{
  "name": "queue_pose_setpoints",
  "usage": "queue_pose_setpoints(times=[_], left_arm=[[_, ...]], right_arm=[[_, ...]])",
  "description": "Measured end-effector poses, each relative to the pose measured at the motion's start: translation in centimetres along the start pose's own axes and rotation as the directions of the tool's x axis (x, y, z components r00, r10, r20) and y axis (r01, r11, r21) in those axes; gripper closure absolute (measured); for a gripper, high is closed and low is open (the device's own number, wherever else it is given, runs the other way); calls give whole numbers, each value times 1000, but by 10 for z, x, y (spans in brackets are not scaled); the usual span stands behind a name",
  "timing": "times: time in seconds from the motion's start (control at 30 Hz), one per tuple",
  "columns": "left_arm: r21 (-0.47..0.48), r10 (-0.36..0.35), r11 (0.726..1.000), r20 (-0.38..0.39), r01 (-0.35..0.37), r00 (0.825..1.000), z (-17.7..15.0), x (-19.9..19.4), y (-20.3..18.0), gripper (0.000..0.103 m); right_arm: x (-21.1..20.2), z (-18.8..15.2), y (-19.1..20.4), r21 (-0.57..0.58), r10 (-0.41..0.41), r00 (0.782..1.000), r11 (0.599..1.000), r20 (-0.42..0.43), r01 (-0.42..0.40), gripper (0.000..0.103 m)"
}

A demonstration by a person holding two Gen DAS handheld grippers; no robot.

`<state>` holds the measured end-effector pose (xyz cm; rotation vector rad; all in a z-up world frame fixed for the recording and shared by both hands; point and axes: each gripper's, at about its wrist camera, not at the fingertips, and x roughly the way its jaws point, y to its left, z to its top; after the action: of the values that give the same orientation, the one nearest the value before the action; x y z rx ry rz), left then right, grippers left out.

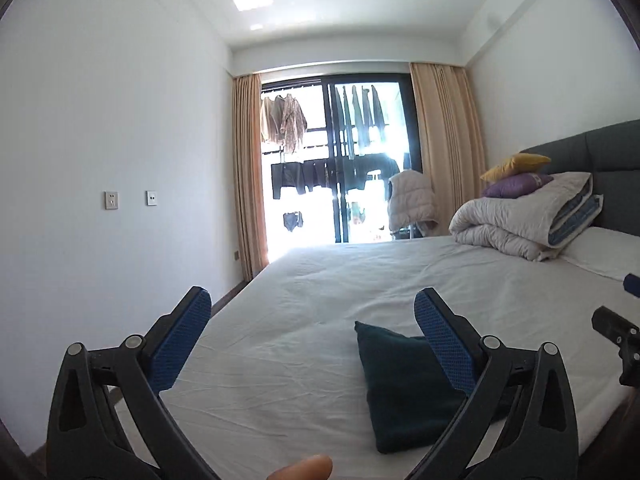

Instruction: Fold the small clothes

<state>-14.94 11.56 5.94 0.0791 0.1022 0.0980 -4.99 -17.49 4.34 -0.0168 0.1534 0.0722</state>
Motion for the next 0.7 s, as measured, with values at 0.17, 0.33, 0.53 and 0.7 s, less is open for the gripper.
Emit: queue_pose_setpoints(times=[0.17, 0.33, 0.53, 0.7], left_arm=[[35, -4, 999, -160, 10, 987, 10, -5, -10, 0], [70, -32, 996, -303, 55, 952, -20, -1, -28, 0], [-1, -83, 995, -536, 97, 840, -79, 36, -42, 0], [8, -81, 994, -613, 109, 786, -109, 59, -51, 0]], right_arm=[[-21, 30, 4, 22, -1, 999, 1000, 41, 0, 0], [-21, 31, 1, 13, -2, 998, 1000, -58, 2, 0], [4, -6, -17, 113, -46, 957, 990, -286, 81, 0], [18, -35, -14, 104, -35, 921, 991, -388, 81, 0]])
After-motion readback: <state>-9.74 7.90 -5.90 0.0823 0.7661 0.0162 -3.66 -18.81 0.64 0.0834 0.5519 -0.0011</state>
